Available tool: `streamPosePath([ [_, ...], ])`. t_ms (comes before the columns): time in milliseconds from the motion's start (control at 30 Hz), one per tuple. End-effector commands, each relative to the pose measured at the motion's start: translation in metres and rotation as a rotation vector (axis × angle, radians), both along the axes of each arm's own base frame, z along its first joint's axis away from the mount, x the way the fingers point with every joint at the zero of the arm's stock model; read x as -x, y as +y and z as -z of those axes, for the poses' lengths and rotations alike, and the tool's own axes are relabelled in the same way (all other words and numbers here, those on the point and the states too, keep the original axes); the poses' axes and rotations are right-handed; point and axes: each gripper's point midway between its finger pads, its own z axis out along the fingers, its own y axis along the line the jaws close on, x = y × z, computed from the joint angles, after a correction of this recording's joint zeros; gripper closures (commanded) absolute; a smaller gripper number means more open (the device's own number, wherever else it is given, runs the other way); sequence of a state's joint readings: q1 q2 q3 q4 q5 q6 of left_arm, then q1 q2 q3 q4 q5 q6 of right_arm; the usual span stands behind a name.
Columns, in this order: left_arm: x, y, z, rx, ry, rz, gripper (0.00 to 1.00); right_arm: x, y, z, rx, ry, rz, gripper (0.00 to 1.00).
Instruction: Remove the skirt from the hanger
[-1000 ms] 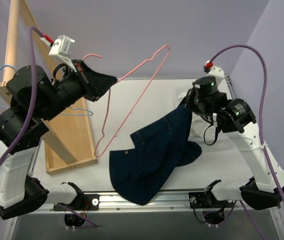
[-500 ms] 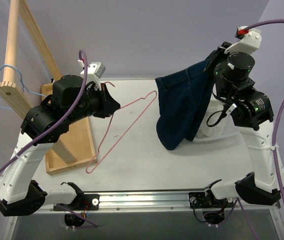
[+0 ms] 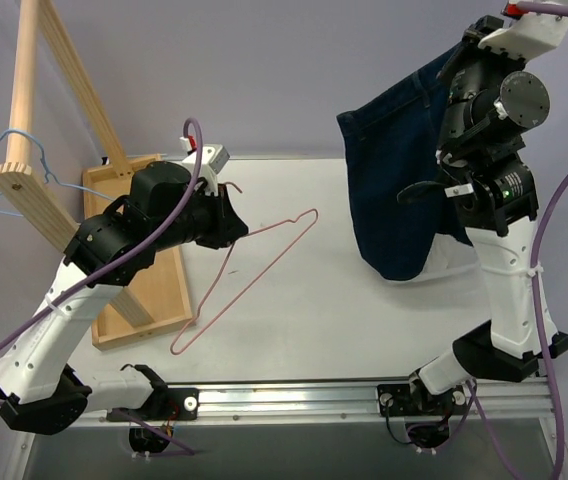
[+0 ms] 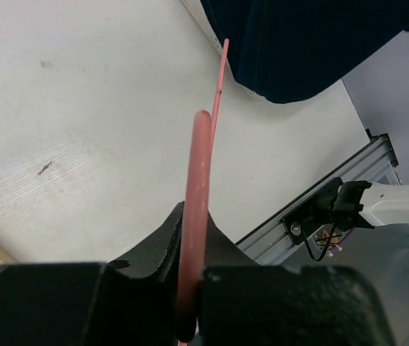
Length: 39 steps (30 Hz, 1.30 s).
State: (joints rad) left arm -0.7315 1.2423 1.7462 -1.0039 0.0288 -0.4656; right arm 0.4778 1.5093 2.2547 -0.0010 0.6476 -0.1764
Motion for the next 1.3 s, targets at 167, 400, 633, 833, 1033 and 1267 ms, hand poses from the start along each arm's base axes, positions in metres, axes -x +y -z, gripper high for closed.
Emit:
streamPosePath([
  [167, 0.003, -0.005, -0.021, 0.084, -0.057, 0.023, 0.98, 0.02, -0.036, -0.063, 0.018, -0.218, 0.153, 1.0],
  [400, 0.007, -0.003, -0.021, 0.091, -0.046, 0.024, 0.98, -0.002, -0.07, -0.062, 0.035, -0.245, 0.245, 1.0],
  [633, 0.008, 0.0, -0.02, 0.077, -0.048, 0.023, 0.98, -0.011, -0.107, -0.07, 0.003, -0.307, 0.3, 1.0],
  [833, 0.005, -0.003, -0.024, 0.08, -0.057, 0.028, 0.98, -0.009, -0.12, -0.071, -0.006, -0.33, 0.296, 1.0],
  [1033, 0.003, -0.007, -0.022, 0.078, -0.051, 0.035, 0.98, -0.018, -0.123, -0.067, -0.015, -0.327, 0.252, 1.0],
  [1267, 0.004, -0.005, -0.019, 0.082, -0.047, 0.026, 0.98, -0.038, -0.094, -0.032, -0.068, -0.248, 0.064, 1.0],
])
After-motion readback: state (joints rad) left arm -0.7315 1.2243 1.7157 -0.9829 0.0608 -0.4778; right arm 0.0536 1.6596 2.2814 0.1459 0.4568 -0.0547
